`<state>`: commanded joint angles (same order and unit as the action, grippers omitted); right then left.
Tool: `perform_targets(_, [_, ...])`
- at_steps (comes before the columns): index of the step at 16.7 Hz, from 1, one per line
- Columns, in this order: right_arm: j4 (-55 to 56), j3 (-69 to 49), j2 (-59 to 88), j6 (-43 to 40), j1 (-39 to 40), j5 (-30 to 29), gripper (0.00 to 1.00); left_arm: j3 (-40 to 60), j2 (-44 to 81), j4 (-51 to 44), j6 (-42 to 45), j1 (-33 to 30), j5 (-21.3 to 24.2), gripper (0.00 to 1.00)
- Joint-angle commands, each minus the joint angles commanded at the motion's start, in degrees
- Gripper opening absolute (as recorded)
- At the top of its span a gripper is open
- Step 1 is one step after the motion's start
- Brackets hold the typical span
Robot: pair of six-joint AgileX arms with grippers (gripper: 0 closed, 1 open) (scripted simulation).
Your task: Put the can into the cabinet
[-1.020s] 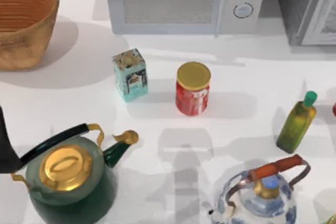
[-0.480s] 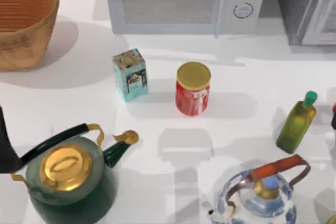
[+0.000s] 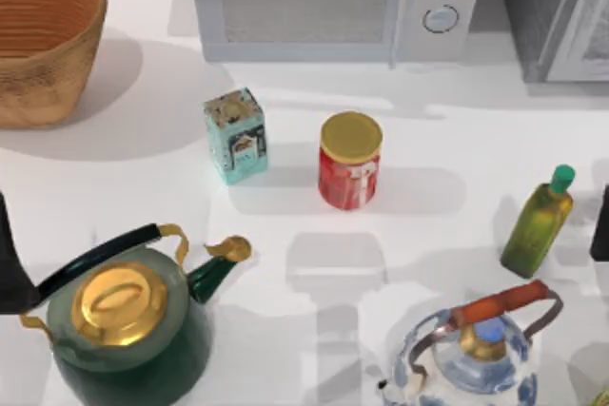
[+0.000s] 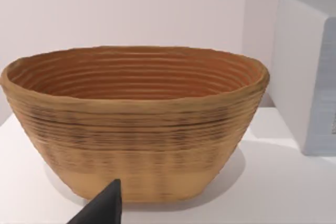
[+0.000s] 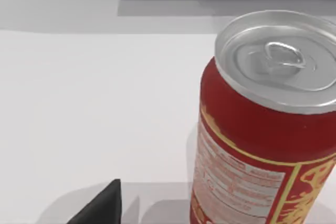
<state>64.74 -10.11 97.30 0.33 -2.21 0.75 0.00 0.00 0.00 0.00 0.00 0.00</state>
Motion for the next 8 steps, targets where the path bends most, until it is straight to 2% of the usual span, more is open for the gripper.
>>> perform_targets(8, [-3.59, -5.47, 4.08, 0.87, 1.83, -1.86, 1.0, 0.0, 0.0, 0.0, 0.0, 0.0, 0.0, 1.0])
